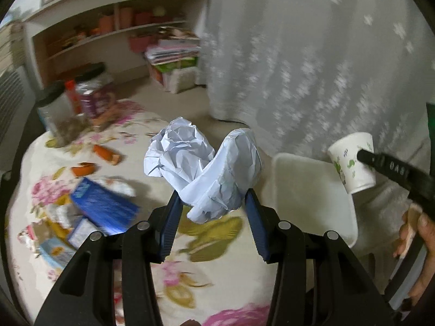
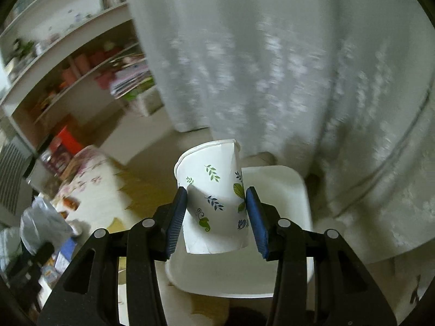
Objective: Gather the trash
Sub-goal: 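Carry the cup into the white bin and open the right gripper while the left carries the paper over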
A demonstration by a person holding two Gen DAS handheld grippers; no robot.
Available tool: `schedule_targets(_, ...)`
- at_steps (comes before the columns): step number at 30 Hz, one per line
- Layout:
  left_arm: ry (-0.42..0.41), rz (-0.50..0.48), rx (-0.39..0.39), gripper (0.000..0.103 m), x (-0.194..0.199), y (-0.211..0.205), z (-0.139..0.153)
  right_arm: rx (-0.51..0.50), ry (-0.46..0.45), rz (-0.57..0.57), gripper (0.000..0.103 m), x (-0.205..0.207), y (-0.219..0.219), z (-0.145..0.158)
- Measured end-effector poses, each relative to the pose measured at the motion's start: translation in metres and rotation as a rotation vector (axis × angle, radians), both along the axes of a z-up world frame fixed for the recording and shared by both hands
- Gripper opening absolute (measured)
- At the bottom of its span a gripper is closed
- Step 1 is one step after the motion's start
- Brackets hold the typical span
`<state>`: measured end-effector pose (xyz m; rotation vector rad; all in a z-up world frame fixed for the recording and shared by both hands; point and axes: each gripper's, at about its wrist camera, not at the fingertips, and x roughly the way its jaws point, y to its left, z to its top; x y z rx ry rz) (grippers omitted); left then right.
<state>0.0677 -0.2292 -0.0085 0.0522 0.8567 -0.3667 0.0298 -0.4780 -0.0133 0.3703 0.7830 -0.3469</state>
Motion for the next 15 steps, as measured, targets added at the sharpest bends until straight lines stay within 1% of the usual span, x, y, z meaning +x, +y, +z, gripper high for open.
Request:
schedule_targets(3, 0.036, -0.036, -0.027, 0.047, 0.002, -0.030, -0.010, 0.015, 0.001, -0.047, 0.046, -0.006, -0.021, 0.000)
schedule_targets(4, 0.050, -0.052, -0.037, 0.047, 0.004, -0.043, -0.014, 0.022, -0.003, -0.058, 0.055, -0.009, -0.027, 0.001)
schedule_targets(5, 0.059, -0.066, -0.042, 0.047, 0.004, -0.053, -0.017, 0.030, -0.007, -0.071, 0.062, -0.010, -0.032, 0.001)
schedule_targets(6, 0.066, -0.079, -0.046, 0.047, 0.005, -0.063, -0.019, 0.034, -0.013, -0.088, 0.073, -0.011, -0.036, 0.002)
schedule_targets(9, 0.081, -0.119, -0.050, 0.047, 0.003, -0.092, -0.024, 0.037, -0.039, -0.130, 0.078, -0.018, -0.051, 0.007)
schedule_targets(10, 0.084, -0.129, -0.050, 0.047, 0.002, -0.099, -0.026, 0.038, -0.045, -0.140, 0.082, -0.019, -0.056, 0.008)
schedule_targets(13, 0.098, -0.172, -0.053, 0.048, 0.001, -0.127, -0.030, 0.030, -0.057, -0.182, 0.084, -0.025, -0.070, 0.010)
schedule_targets(15, 0.105, -0.200, -0.053, 0.052, 0.000, -0.140, -0.031, 0.028, -0.062, -0.212, 0.087, -0.029, -0.080, 0.011)
